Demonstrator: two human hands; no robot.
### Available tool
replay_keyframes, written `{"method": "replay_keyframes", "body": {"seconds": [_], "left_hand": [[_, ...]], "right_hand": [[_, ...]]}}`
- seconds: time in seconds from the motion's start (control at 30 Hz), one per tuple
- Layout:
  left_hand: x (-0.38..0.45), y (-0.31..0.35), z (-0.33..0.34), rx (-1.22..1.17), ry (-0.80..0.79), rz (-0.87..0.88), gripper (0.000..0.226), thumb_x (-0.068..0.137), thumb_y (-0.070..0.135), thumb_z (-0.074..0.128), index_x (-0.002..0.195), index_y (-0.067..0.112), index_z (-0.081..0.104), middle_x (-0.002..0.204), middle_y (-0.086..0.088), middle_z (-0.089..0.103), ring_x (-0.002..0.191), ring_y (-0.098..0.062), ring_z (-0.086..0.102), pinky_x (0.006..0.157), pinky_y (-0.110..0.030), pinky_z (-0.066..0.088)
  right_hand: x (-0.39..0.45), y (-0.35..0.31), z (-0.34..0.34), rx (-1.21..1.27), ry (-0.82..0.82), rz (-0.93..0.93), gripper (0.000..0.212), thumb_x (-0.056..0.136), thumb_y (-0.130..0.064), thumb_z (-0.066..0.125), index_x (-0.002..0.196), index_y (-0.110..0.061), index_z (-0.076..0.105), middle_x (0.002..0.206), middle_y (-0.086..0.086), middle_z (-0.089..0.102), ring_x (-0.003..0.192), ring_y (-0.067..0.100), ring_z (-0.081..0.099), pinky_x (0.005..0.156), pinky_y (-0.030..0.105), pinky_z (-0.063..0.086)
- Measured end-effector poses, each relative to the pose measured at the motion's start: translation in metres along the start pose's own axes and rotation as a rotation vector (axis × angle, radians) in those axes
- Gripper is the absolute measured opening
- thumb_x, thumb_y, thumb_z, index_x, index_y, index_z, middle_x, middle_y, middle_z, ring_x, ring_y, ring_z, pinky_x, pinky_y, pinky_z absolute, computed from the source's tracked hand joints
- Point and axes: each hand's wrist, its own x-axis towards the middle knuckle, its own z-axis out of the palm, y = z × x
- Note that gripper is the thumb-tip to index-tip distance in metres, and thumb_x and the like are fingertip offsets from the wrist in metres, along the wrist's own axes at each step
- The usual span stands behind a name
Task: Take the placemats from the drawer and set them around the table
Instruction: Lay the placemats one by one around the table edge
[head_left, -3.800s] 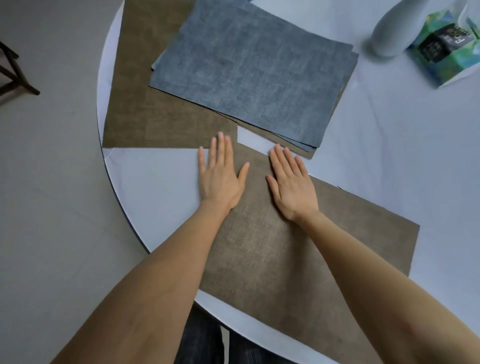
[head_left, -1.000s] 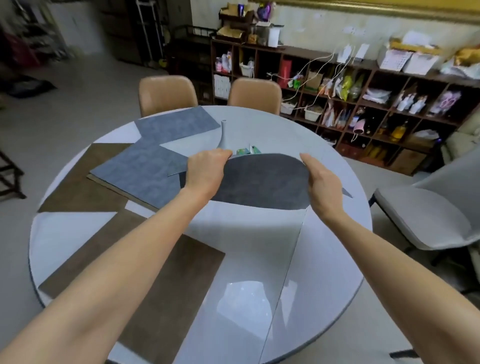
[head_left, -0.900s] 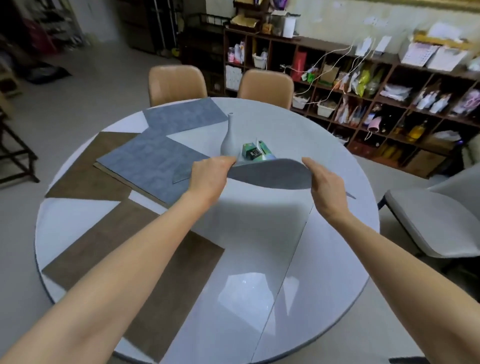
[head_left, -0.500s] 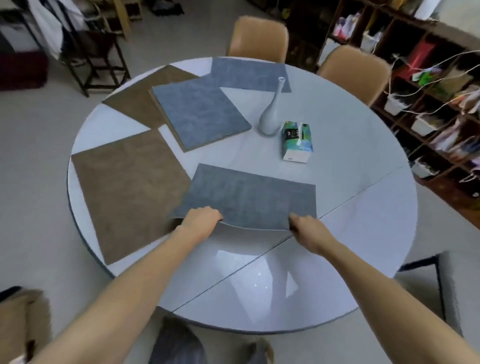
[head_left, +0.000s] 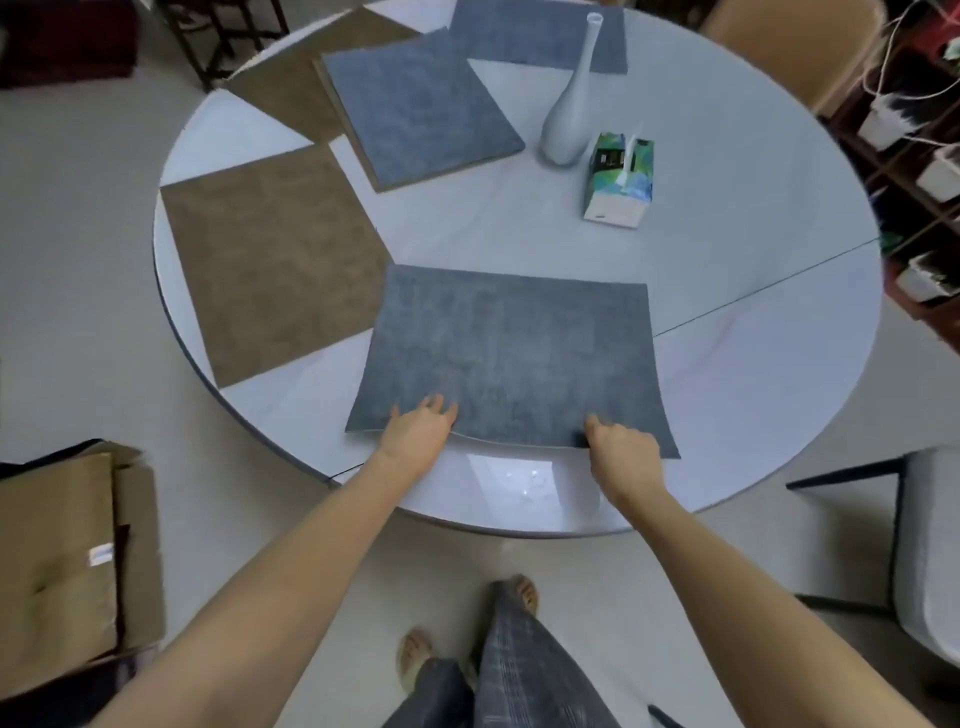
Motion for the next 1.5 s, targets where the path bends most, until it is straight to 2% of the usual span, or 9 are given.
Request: {"method": "replay_keyframes", "body": {"seconds": [0.07,0.13,0.2,0.5,0.73,0.93,1.1,1.3,1.5], "left_hand": [[-0.006,0.003,0.016,-0.009,0.003,-0.015,0.059,0.099,-0.004,0.029,0.153,0.014,0.014,0.16,-0.008,0.012,0.149,-0.022,0.011,0.113,-0.058,0.021],[-0.011,0.005,0.028,-0.038,0.028,-0.023,0.059,0.1,-0.003,0.024,0.154,0.015,0.009,0.162,-0.007,0.005,0.15,-0.021,0.005,0.115,-0.059,0.016],[-0.015,0.008,0.036,-0.045,0.062,-0.023,0.061,0.1,-0.004,0.023,0.155,0.016,0.005,0.163,-0.006,0.001,0.15,-0.021,0.003,0.115,-0.059,0.014],[-0.017,0.015,0.061,-0.138,0.144,-0.026,0.072,0.096,-0.012,0.026,0.155,0.016,-0.003,0.162,-0.004,-0.009,0.15,-0.022,-0.006,0.114,-0.062,0.008],[-0.023,0.041,0.066,-0.174,0.15,0.012,0.081,0.091,-0.018,0.034,0.155,0.015,-0.003,0.162,-0.006,-0.011,0.149,-0.023,-0.008,0.114,-0.063,0.005],[-0.037,0.052,0.068,-0.191,0.167,0.016,0.081,0.09,-0.019,0.034,0.155,0.014,-0.002,0.162,-0.007,-0.01,0.15,-0.023,-0.007,0.115,-0.061,0.004],[-0.039,0.052,0.072,-0.191,0.18,0.014,0.084,0.089,-0.02,0.038,0.155,0.014,-0.002,0.162,-0.007,-0.01,0.15,-0.024,-0.007,0.115,-0.06,0.004],[-0.031,0.051,0.09,-0.18,0.229,-0.009,0.071,0.1,-0.002,0.042,0.155,0.018,0.001,0.163,-0.004,-0.005,0.15,-0.021,-0.003,0.114,-0.061,0.009],[-0.031,0.052,0.094,-0.19,0.241,-0.02,0.067,0.101,0.002,0.042,0.155,0.018,0.005,0.163,-0.004,-0.002,0.15,-0.021,-0.001,0.114,-0.061,0.009]], "right_hand": [[-0.011,-0.008,0.015,-0.002,0.084,0.002,0.023,0.066,0.007,0.065,0.076,-0.01,0.053,0.07,0.011,0.067,0.06,0.029,0.065,0.048,0.027,0.029],[-0.019,-0.013,0.028,-0.003,0.136,0.016,0.034,0.041,0.01,0.077,0.059,-0.008,0.055,0.049,0.008,0.058,0.037,0.025,0.055,0.04,0.021,0.021],[-0.025,-0.015,0.042,0.074,0.182,0.027,0.037,0.033,0.013,0.076,0.054,-0.007,0.053,0.046,0.008,0.053,0.034,0.025,0.051,0.039,0.018,0.019],[-0.028,-0.015,0.07,0.14,0.328,0.058,0.02,0.062,0.019,0.06,0.07,0.001,0.054,0.075,0.02,0.058,0.066,0.036,0.06,0.041,0.029,0.031],[-0.043,-0.005,0.079,0.135,0.246,0.206,0.02,0.077,0.016,0.048,0.088,0.002,0.055,0.1,0.021,0.056,0.093,0.038,0.055,0.054,0.039,0.038],[-0.059,-0.003,0.081,0.142,0.208,0.238,0.022,0.079,0.016,0.047,0.094,0.003,0.057,0.108,0.022,0.056,0.098,0.038,0.054,0.058,0.042,0.043],[-0.064,-0.004,0.078,0.155,0.179,0.254,0.025,0.077,0.018,0.046,0.093,0.001,0.056,0.106,0.02,0.055,0.098,0.036,0.052,0.059,0.039,0.037],[-0.068,-0.004,0.076,0.169,0.162,0.263,0.027,0.079,0.018,0.044,0.097,0.003,0.057,0.109,0.02,0.055,0.101,0.036,0.052,0.063,0.041,0.041],[-0.07,-0.006,0.075,0.183,0.156,0.278,0.027,0.079,0.019,0.044,0.098,0.004,0.057,0.111,0.02,0.055,0.102,0.036,0.053,0.066,0.042,0.043]]}}
